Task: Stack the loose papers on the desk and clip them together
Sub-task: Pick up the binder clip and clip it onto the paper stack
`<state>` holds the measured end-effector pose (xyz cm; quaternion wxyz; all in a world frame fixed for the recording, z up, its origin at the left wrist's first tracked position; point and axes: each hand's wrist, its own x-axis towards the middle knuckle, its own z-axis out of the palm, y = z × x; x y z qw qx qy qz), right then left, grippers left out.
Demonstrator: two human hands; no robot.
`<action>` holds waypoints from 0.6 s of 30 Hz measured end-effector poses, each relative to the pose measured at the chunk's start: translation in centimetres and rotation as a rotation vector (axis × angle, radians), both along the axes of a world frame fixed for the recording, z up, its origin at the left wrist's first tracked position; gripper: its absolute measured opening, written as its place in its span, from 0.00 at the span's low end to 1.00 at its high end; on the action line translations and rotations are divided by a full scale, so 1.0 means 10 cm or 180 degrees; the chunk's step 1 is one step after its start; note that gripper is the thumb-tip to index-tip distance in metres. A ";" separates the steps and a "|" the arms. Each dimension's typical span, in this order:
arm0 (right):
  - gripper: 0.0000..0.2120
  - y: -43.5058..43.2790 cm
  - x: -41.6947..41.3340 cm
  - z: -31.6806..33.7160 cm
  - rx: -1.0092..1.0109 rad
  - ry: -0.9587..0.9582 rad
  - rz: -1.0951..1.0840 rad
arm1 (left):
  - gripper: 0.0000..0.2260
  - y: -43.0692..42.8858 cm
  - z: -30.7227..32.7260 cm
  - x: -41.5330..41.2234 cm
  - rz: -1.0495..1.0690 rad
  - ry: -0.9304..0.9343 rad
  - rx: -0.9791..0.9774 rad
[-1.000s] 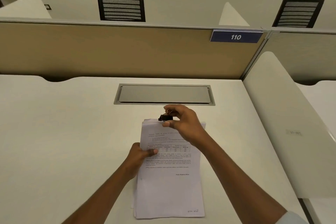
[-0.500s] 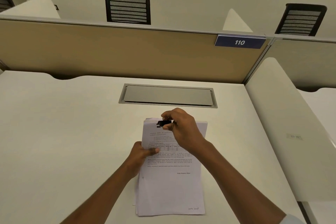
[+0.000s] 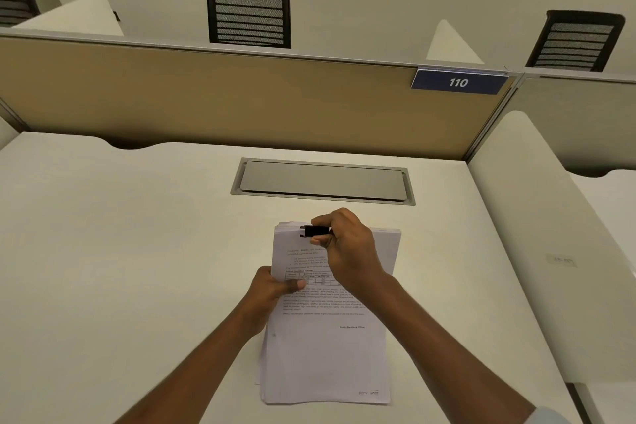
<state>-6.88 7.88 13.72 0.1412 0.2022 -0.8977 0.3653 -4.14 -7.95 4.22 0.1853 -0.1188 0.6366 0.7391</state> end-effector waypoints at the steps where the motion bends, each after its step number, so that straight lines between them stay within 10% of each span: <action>1: 0.08 -0.01 0.00 0.00 0.0001 0.0017 -0.0012 | 0.17 0.00 0.00 0.01 -0.0005 0.0003 -0.0002; 18: 0.10 -0.05 0.01 0.12 0.0066 -0.0255 -0.0111 | 0.17 -0.01 0.08 0.10 -0.0018 0.0092 -0.0049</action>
